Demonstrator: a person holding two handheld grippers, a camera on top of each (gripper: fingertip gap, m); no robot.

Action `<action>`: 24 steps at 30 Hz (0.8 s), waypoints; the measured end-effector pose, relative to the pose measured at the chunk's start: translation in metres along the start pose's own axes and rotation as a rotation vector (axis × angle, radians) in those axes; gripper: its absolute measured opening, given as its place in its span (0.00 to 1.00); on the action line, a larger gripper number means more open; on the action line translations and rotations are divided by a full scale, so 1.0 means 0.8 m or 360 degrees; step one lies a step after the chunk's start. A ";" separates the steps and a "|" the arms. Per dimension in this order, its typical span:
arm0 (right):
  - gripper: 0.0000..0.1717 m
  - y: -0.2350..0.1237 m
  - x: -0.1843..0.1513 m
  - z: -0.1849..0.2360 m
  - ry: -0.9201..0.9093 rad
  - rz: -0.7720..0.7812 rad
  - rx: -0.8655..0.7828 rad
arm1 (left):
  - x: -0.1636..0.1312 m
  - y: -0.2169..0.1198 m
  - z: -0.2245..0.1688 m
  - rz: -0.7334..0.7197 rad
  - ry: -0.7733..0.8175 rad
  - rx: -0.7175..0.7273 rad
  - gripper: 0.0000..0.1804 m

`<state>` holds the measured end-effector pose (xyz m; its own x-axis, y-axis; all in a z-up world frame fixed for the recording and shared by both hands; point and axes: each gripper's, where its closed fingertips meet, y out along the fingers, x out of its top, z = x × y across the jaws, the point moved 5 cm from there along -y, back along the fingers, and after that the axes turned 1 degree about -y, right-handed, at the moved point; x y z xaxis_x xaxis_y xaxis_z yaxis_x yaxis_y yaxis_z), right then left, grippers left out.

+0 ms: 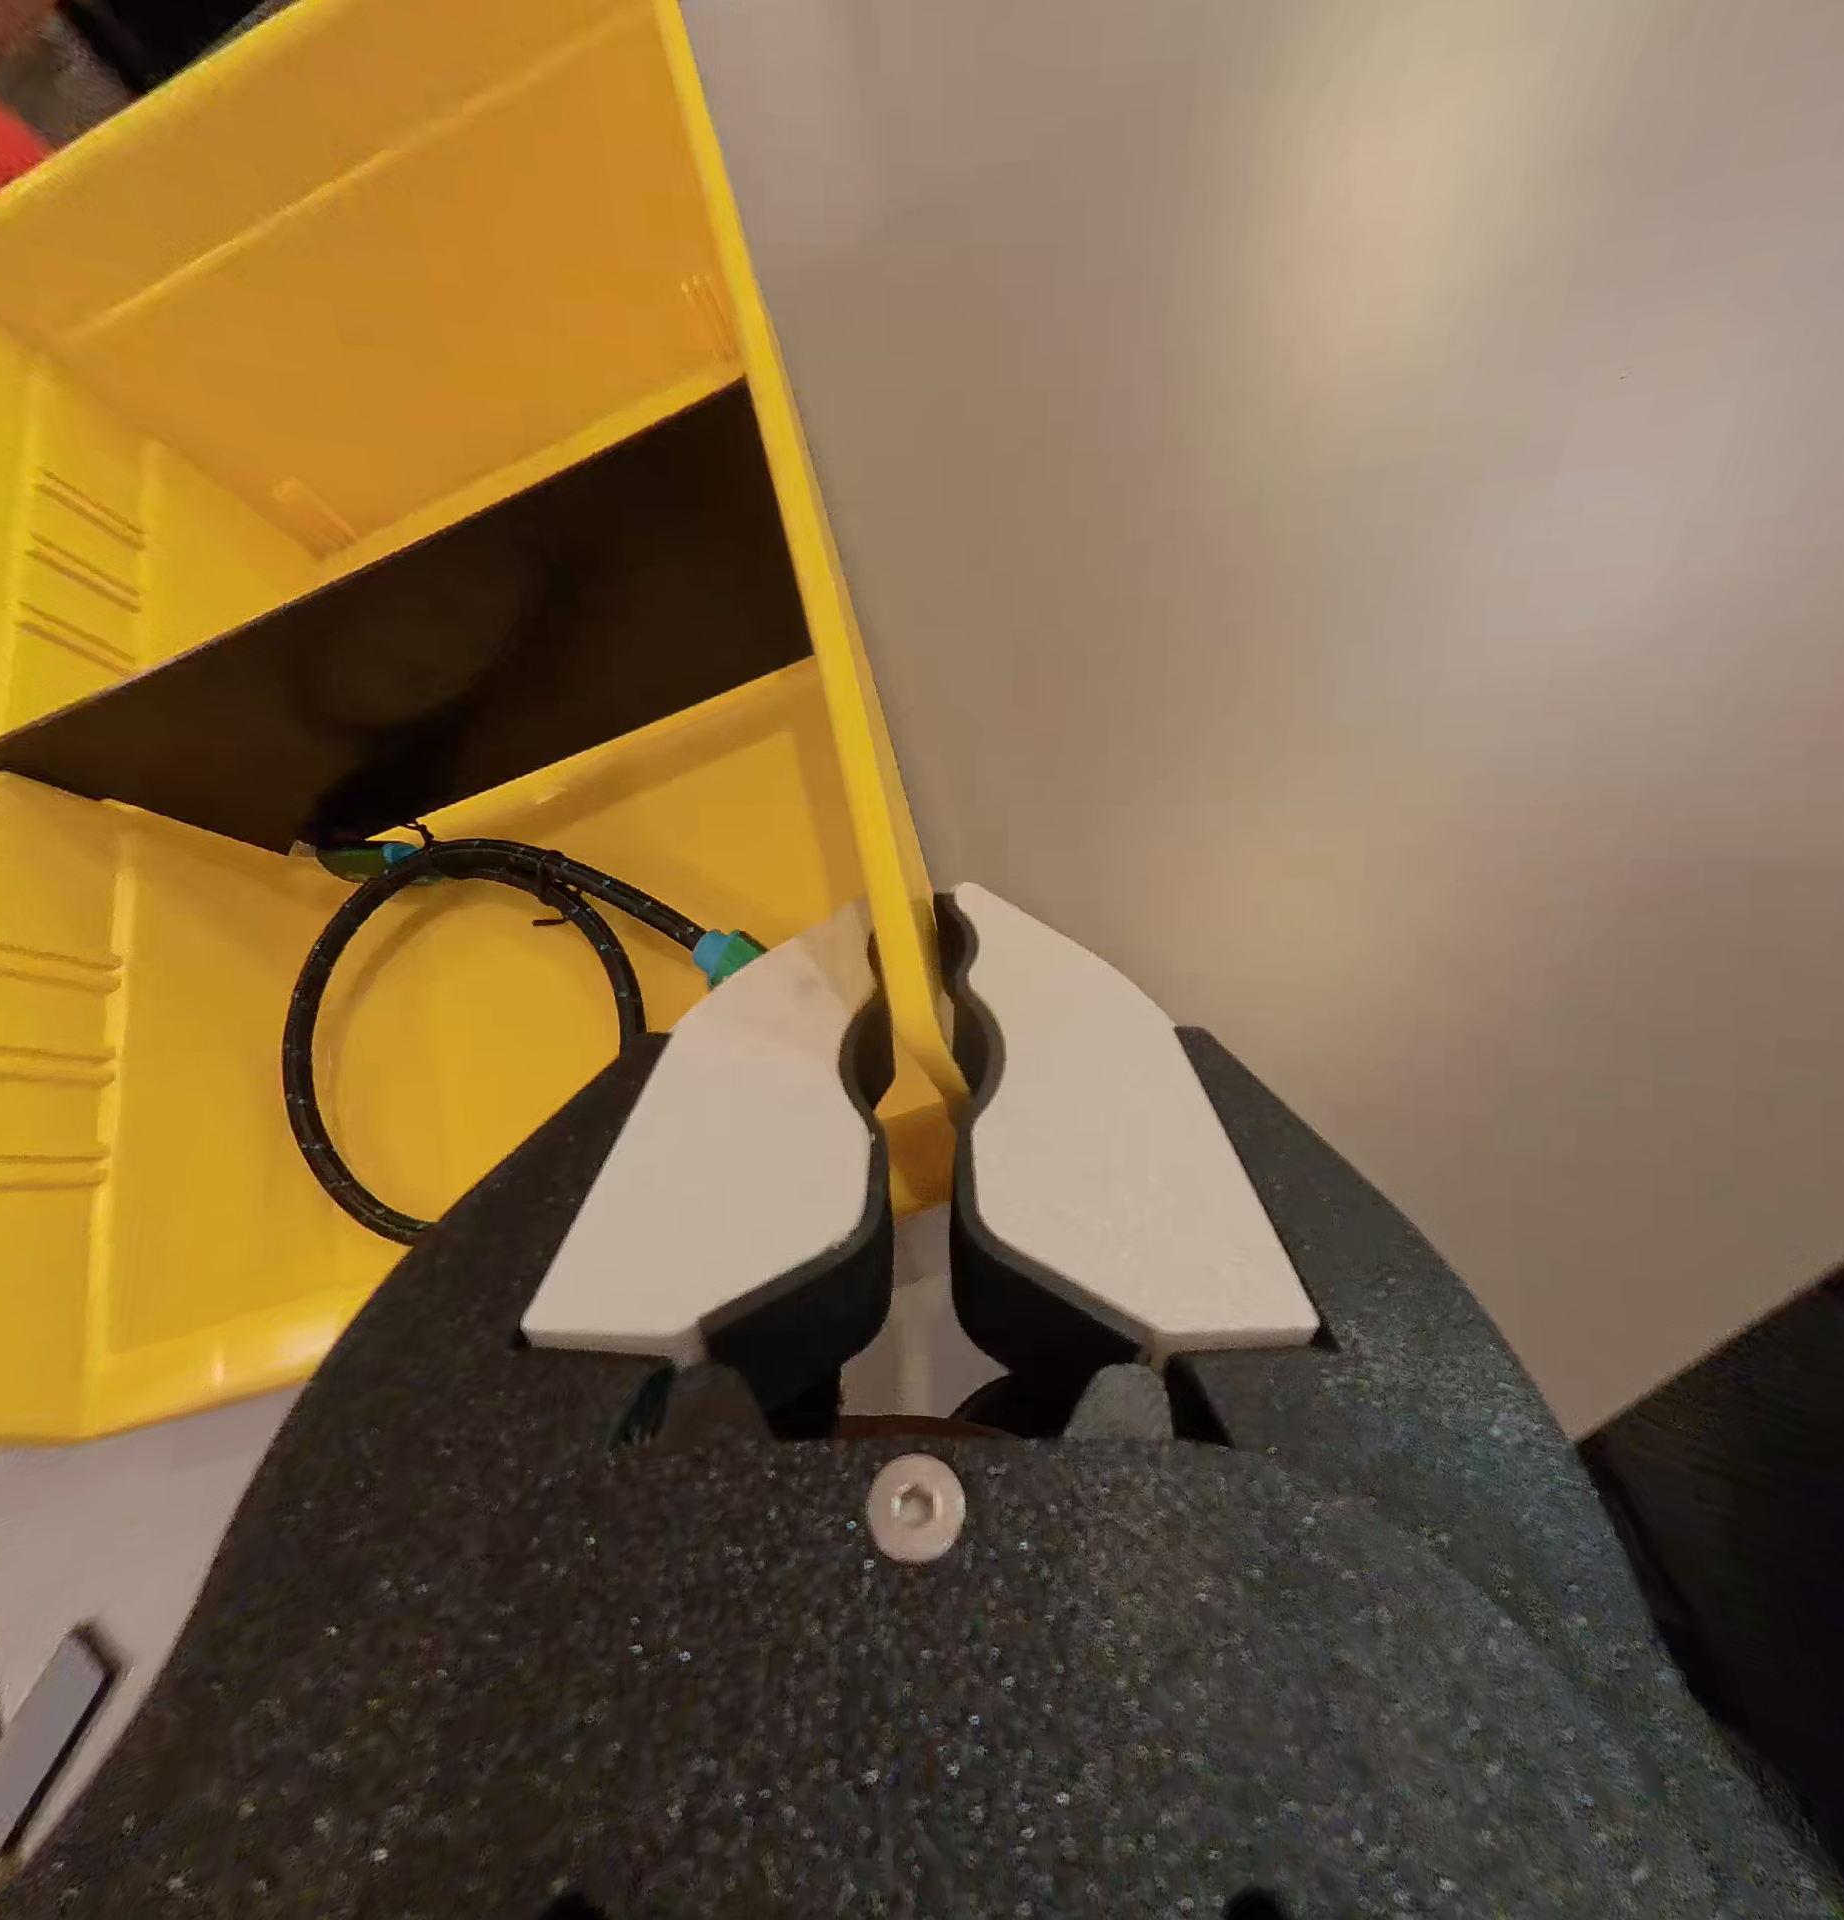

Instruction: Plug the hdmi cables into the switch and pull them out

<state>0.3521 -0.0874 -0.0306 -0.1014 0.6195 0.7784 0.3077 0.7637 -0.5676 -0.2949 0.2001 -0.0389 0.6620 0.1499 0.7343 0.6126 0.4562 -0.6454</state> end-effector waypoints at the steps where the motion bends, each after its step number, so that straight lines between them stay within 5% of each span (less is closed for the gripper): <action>1: 0.04 -0.001 0.000 0.005 -0.0019 -0.0010 0.0026 | 0.001 -0.001 -0.006 -0.0024 0.0032 -0.0064 0.03; 15: 0.04 0.001 0.028 0.075 -0.0331 -0.0176 0.0585 | 0.017 -0.002 -0.095 -0.0221 0.0540 -0.0827 0.02; 24: 0.04 0.047 0.073 0.113 -0.0496 -0.0295 0.1026 | 0.022 -0.014 -0.140 -0.0261 0.0742 -0.1152 0.02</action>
<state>0.2724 -0.0065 -0.0308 -0.3913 0.4194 0.8191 -0.3475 0.7568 -0.5536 -0.2417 0.0998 -0.0423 0.5539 -0.3150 0.7707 0.7342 -0.2517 -0.6305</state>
